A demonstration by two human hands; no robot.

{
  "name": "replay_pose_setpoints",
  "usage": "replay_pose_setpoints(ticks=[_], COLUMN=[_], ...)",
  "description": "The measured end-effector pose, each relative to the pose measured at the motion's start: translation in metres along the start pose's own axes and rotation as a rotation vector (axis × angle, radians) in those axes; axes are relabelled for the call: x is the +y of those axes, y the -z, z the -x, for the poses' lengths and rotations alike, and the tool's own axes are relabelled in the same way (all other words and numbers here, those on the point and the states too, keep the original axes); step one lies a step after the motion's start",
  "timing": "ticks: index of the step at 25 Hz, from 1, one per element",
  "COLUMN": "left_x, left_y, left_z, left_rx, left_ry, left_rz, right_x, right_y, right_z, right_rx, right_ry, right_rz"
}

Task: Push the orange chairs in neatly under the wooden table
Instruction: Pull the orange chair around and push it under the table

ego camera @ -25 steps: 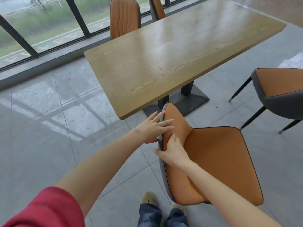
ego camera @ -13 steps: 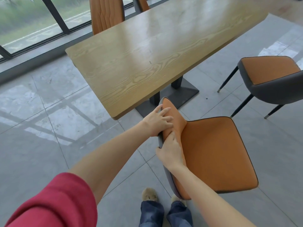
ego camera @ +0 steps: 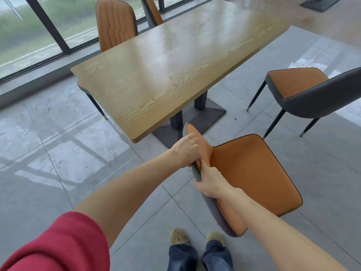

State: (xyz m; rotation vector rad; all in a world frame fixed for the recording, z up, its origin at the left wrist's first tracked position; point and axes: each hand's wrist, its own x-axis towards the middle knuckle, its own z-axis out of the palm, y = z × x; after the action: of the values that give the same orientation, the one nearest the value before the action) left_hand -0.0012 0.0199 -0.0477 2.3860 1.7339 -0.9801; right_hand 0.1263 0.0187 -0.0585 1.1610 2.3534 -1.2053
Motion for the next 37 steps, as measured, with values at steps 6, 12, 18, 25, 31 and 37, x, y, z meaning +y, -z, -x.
replay_pose_setpoints(ticks=[6, 12, 18, 25, 31, 37], left_x=[0.048, 0.124, 0.222, 0.291, 0.332, 0.384], left_y=[0.014, 0.036, 0.05, 0.047, 0.053, 0.058], left_z=[0.029, 0.049, 0.06, 0.08, 0.097, 0.106], left_rx=[0.081, 0.008, 0.03, 0.102, 0.114, 0.154], left_ry=[-0.01, 0.06, 0.185, 0.299, 0.295, 0.337], left_rz=[0.066, 0.15, 0.331, 0.625, 0.679, 0.764], right_x=[0.026, 0.077, 0.142, 0.178, 0.199, 0.231], right_y=[-0.005, -0.002, 0.003, -0.001, -0.007, -0.016], right_z=[0.039, 0.099, 0.169, 0.223, 0.251, 0.277], right_rx=[-0.105, -0.214, -0.276, -0.299, -0.289, -0.214], right_ry=[0.061, 0.155, 0.245, 0.309, 0.318, 0.314], right_rz=[0.143, 0.254, 0.414, 0.438, 0.544, 0.637])
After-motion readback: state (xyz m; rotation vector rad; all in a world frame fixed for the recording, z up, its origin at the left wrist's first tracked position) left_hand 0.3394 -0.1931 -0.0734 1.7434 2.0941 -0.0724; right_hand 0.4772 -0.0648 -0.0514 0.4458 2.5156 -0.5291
